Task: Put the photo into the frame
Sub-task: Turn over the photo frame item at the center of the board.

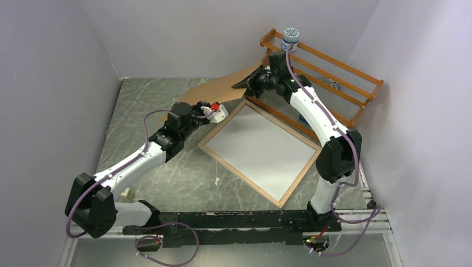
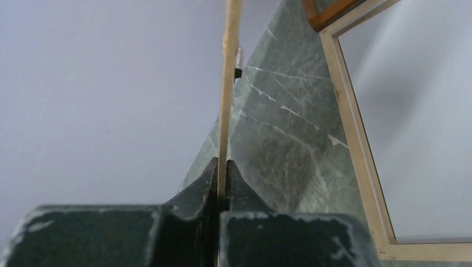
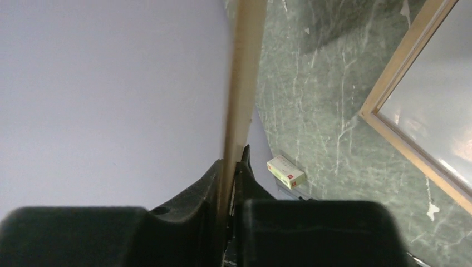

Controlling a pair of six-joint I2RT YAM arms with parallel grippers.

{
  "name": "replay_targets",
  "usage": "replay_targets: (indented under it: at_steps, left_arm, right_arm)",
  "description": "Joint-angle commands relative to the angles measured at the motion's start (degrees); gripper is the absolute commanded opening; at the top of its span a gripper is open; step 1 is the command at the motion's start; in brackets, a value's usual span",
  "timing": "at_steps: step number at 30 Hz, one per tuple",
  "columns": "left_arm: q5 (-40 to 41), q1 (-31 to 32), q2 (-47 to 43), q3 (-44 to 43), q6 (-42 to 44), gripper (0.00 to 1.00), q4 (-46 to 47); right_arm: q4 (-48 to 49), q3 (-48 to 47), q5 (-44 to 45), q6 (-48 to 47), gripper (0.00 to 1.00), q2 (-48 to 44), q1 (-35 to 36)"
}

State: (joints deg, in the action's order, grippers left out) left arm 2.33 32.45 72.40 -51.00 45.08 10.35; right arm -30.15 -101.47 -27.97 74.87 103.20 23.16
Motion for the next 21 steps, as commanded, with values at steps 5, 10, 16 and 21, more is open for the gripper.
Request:
replay_targets:
  at_steps: [5, 10, 16, 21]
  left_arm:
    - [8.9, 0.7, 0.0, -4.8, -2.1, 0.03, 0.1]
    - [11.3, -0.4, -0.4, -7.6, -5.8, 0.03, -4.2]
    - [5.8, -8.1, -2.6, -9.9, -17.3, 0.03, -9.0]
    - [-1.5, -16.4, -3.8, -12.5, -26.1, 0.03, -13.0]
  right_arm:
    - [14.4, -0.7, -4.3, 5.1, 0.58, -6.1, 1.4]
    - [25.2, 2.2, -3.0, 6.3, 0.77, -8.5, 0.9]
    - [38.3, 9.7, 0.7, 0.2, 0.83, -14.2, -0.4]
    - [35.6, 13.9, 3.3, -8.7, 0.83, -18.7, -1.9]
